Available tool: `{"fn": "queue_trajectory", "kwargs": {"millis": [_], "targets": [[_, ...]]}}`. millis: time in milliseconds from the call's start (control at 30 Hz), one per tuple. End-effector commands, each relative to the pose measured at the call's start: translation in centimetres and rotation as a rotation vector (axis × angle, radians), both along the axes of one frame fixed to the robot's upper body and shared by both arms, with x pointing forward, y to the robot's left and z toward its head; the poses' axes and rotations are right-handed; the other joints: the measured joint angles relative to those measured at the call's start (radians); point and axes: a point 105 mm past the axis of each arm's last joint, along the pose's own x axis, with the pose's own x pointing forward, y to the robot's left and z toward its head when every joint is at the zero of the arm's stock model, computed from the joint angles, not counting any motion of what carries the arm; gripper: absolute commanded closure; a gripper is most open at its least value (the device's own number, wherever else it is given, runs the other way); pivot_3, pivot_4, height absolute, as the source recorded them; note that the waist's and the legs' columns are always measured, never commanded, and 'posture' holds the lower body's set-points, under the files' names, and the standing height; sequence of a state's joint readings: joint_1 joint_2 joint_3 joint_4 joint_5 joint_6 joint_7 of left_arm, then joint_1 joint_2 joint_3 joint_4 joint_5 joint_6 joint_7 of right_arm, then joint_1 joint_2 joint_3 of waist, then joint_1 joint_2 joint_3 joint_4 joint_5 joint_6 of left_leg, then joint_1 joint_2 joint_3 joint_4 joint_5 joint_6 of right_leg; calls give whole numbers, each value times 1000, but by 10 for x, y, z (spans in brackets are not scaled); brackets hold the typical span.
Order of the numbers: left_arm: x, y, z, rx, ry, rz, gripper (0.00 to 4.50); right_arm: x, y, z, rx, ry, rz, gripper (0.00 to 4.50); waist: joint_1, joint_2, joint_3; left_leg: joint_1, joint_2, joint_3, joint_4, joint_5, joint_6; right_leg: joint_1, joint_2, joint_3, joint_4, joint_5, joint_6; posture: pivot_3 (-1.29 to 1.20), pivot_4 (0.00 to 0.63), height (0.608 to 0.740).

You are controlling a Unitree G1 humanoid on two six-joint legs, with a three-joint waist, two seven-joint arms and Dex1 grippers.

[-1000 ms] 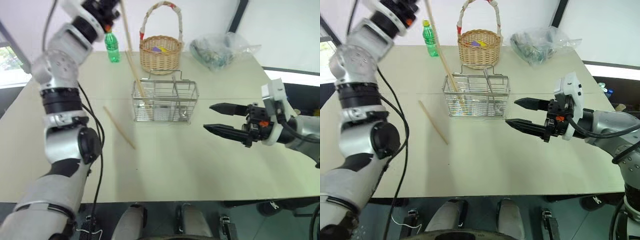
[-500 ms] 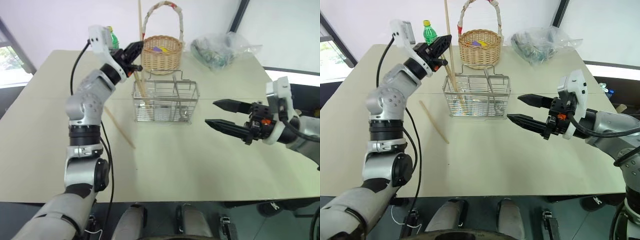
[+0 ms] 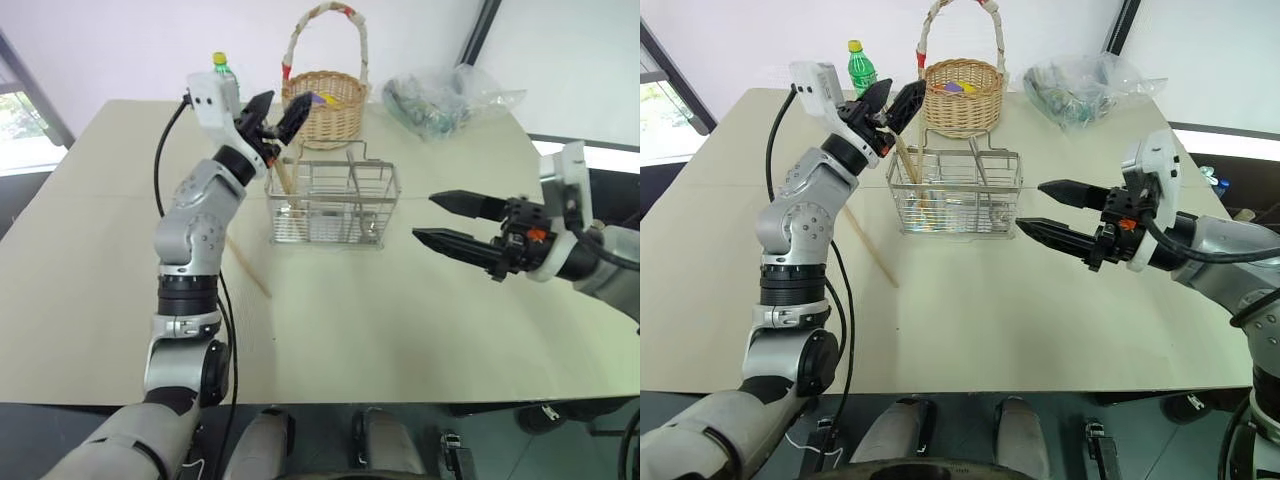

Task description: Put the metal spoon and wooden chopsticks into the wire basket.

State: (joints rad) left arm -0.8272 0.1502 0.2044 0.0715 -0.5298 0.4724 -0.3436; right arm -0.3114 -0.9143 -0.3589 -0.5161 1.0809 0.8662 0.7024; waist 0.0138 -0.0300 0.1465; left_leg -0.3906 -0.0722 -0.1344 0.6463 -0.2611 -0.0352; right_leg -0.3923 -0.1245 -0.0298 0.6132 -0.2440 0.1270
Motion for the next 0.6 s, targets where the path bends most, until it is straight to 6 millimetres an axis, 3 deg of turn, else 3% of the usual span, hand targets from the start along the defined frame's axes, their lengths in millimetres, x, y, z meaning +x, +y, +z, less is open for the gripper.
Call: {"fn": "queue_trajectory", "kwargs": {"millis": [33, 200, 333, 467, 600], "targets": [[-9, 15, 21, -25, -44, 26, 17, 1, -1, 9, 4, -46, 0, 928, 0, 0, 0, 0, 0, 0, 0, 0, 0, 0, 0, 0, 0, 0, 0, 0, 150, 674], [0, 60, 49, 77, 64, 166, 17, 4, 0, 8, -5, -60, 5, 928, -2, 0, 1, 0, 0, 0, 0, 0, 0, -1, 2, 0, 1, 0, 0, 0, 150, 674], [12, 101, 50, 215, 287, 347, 17, 5, 0, 5, -27, -72, 24, 928, -3, 0, 0, 0, -1, 0, -1, 0, 0, -1, 3, 0, 1, 0, 0, 0, 150, 674], [18, 124, 25, 189, 545, 502, 17, 6, 1, 1, -29, -72, 33, 928, 1, 1, 0, 2, -1, -1, -1, 0, 0, 1, 3, 0, 0, -1, 1, 0, 150, 674], [15, 126, -30, 155, 859, 578, 17, 6, 7, -1, -27, -69, 67, 928, -1, 0, 0, 1, -1, -2, -1, 0, 0, 1, 3, 0, 1, 0, 1, 0, 150, 674]]}}
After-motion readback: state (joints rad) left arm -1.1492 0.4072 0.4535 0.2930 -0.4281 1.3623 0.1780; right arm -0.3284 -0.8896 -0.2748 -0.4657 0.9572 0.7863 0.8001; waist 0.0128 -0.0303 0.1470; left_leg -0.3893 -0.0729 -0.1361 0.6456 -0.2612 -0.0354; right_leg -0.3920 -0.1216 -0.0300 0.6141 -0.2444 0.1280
